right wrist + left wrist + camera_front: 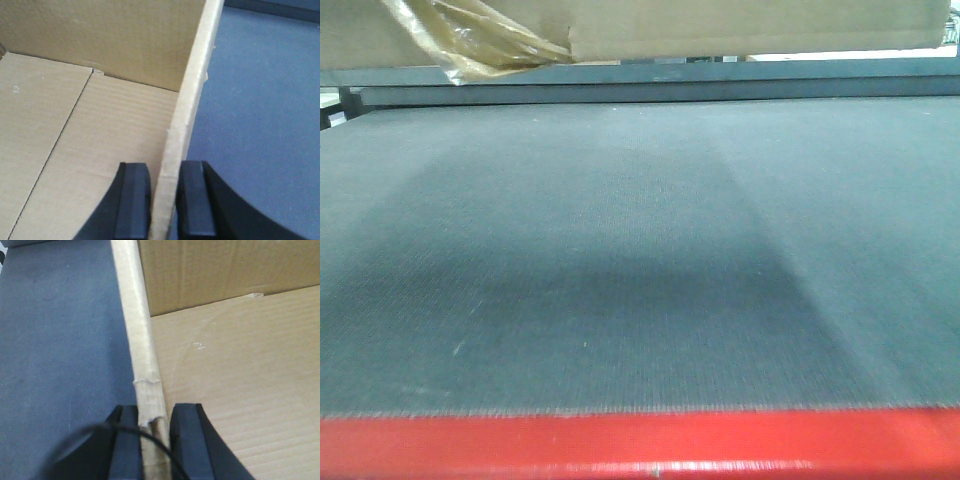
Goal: Grab carton from right shelf to conveyor
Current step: 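Carry the carton with both grippers over the grey conveyor belt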
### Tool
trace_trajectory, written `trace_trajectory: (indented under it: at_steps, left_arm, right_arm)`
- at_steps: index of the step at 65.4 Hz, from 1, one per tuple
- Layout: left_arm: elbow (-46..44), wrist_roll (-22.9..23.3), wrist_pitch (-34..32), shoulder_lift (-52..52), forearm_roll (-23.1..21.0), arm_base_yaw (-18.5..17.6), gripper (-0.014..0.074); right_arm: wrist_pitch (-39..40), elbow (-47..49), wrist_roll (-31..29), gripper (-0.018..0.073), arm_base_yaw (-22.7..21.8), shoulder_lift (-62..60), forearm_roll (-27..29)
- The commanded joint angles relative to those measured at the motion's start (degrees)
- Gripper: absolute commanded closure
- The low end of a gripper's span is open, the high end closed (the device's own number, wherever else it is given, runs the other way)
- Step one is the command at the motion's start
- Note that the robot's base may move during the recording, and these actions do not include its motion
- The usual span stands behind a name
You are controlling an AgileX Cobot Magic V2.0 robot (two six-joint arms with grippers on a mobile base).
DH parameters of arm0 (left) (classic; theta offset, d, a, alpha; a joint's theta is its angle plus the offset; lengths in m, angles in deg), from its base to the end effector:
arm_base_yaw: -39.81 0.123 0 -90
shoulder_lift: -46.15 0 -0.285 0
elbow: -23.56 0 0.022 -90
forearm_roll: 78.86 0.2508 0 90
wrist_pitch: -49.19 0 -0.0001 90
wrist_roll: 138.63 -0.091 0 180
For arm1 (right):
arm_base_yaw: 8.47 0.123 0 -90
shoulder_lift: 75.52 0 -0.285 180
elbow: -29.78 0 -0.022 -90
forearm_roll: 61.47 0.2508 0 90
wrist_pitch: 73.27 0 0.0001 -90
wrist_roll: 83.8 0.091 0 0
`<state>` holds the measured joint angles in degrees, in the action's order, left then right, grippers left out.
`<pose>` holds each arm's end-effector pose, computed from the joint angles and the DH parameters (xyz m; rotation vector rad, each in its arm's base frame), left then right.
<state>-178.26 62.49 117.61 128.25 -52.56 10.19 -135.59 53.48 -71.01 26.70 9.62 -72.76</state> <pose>0.2223 -0.0832 0.4994 0.1195 2.1404 0.0597 0.2220 0.1371 0.4969 -0.4158 2.1117 0.2471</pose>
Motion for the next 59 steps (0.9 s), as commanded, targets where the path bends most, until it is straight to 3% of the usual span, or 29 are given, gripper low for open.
trace_trajectory:
  at_steps: [1,59]
  left_arm:
    - [-0.3,-0.4,-2.3,-0.4,0.4,-0.4,0.0615]
    - [-0.3,-0.4,-2.3,-0.4,0.4,-0.4,0.0615]
  right_arm:
    - [2.8,0.3,-0.2,0.0618,0.2,-0.6,0.5]
    - [2.8,0.3,-0.2,0.0618,0.2,-0.6,0.5]
